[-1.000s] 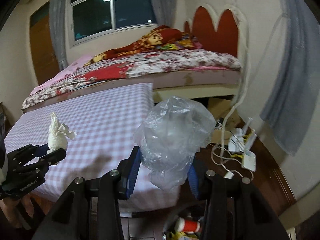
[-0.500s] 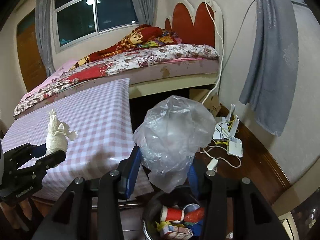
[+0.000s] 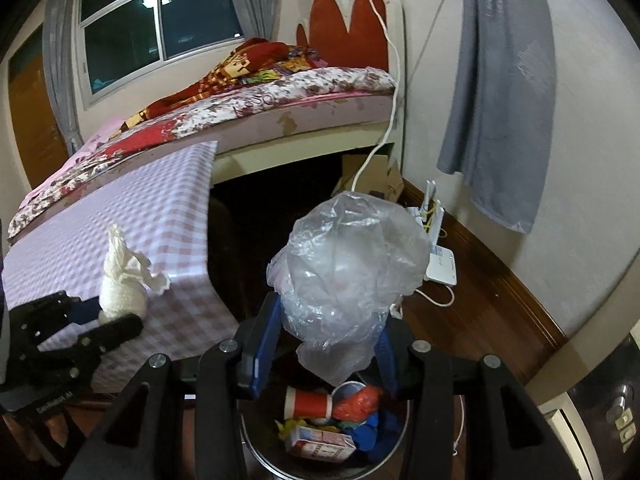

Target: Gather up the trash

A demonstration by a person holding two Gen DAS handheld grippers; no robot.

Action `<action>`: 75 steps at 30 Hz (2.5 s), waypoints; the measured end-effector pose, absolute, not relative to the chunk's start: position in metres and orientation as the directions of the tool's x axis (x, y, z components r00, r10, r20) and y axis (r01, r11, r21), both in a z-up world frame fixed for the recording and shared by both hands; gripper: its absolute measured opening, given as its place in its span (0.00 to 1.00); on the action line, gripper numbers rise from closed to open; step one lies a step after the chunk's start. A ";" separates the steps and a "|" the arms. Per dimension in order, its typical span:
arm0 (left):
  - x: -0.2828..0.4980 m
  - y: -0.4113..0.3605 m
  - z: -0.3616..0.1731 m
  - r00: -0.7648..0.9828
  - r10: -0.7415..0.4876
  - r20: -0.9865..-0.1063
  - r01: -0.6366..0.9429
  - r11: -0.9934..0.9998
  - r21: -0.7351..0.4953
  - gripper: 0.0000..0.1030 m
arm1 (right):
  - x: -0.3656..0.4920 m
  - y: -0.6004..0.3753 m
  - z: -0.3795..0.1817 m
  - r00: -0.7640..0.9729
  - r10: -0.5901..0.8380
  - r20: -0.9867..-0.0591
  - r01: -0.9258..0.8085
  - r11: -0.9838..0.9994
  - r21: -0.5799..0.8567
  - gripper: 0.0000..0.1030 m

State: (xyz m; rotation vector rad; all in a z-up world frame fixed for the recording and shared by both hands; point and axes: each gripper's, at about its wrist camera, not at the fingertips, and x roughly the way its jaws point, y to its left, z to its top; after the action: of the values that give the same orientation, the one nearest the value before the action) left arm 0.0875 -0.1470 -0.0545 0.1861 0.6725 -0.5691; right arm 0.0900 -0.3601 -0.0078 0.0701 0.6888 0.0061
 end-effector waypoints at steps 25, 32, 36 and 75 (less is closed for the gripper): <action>0.115 -0.196 -0.143 0.446 -0.456 -0.770 0.610 0.785 -0.112 0.35 | 0.117 -0.381 -0.121 0.567 0.068 -0.821 -0.020 0.997 0.069 0.44; 0.126 -0.200 -0.163 0.403 -0.472 -0.784 0.594 0.786 -0.168 0.71 | 0.134 -0.380 -0.144 0.512 0.044 -0.858 -0.037 0.999 0.029 0.74; 0.131 -0.185 -0.173 0.450 -0.408 -0.794 0.516 0.845 -0.142 0.99 | 0.135 -0.404 -0.152 0.480 -0.044 -0.876 0.070 0.997 -0.012 0.99; 0.078 -0.110 -0.080 0.672 -0.297 -0.679 0.394 0.919 -0.013 0.99 | 0.070 -0.318 -0.063 0.614 -0.071 -0.786 0.018 0.997 -0.077 0.99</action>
State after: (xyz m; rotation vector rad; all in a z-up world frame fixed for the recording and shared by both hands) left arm 0.0780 -0.1105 -0.0802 0.1387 0.7384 -0.3903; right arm 0.0696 -0.3182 -0.0627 -0.0634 0.9078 -0.0515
